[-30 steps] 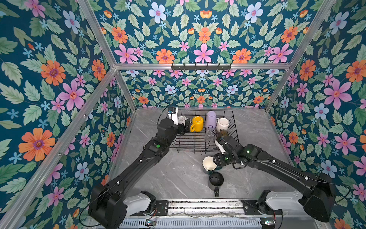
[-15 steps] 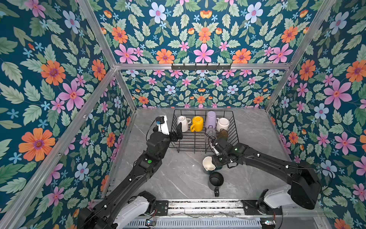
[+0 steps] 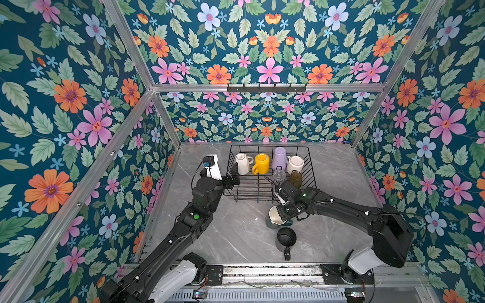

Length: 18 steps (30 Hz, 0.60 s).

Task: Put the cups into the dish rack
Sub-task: 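Lift the green-and-cream mug and swing it toward the left gripper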

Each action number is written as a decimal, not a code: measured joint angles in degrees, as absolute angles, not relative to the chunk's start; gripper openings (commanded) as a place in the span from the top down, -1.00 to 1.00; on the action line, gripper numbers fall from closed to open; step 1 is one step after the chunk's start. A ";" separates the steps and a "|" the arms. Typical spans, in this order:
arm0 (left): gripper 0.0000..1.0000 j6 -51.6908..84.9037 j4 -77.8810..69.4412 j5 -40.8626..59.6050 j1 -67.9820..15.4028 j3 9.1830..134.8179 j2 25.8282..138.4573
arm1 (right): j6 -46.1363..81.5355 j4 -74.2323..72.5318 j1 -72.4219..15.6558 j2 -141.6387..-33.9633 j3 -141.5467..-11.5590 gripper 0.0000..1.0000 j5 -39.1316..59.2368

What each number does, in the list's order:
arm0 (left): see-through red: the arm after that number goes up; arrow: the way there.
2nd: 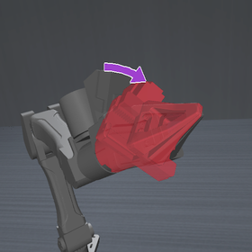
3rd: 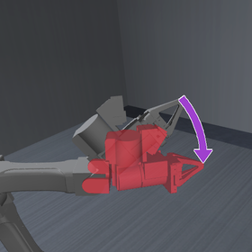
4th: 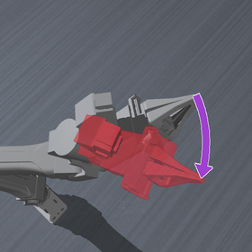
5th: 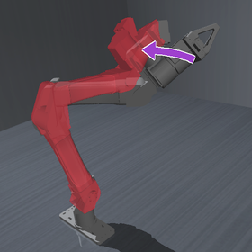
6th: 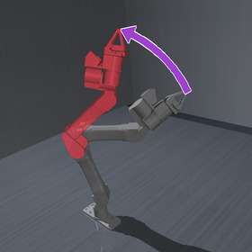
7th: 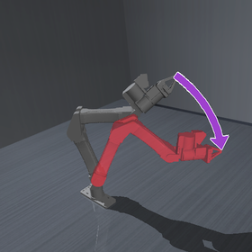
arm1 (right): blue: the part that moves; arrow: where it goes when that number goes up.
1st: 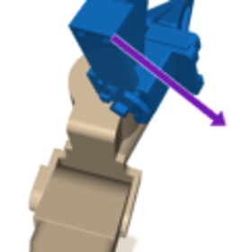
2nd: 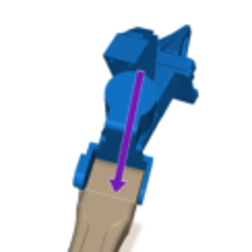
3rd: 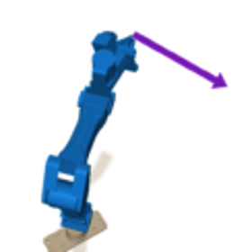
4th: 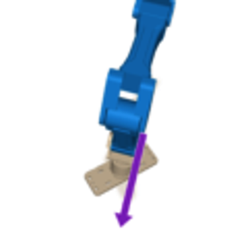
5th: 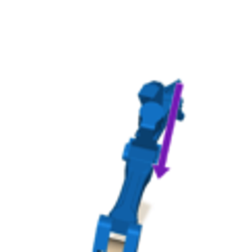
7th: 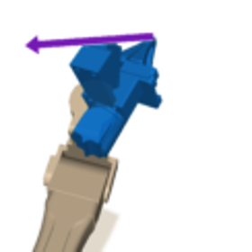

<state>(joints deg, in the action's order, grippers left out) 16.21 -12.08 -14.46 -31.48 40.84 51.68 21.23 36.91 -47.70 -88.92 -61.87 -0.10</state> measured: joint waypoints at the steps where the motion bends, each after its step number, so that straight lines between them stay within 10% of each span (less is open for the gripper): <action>1: -0.99 16.21 -12.08 -14.57 -31.48 40.69 51.53 | 21.26 36.91 -47.83 -88.88 -62.02 1.00 -0.32; 18: -0.99 16.14 -17.02 -14.61 -31.46 35.48 45.78 | 19.70 39.11 -47.46 -77.14 -63.86 1.00 0.08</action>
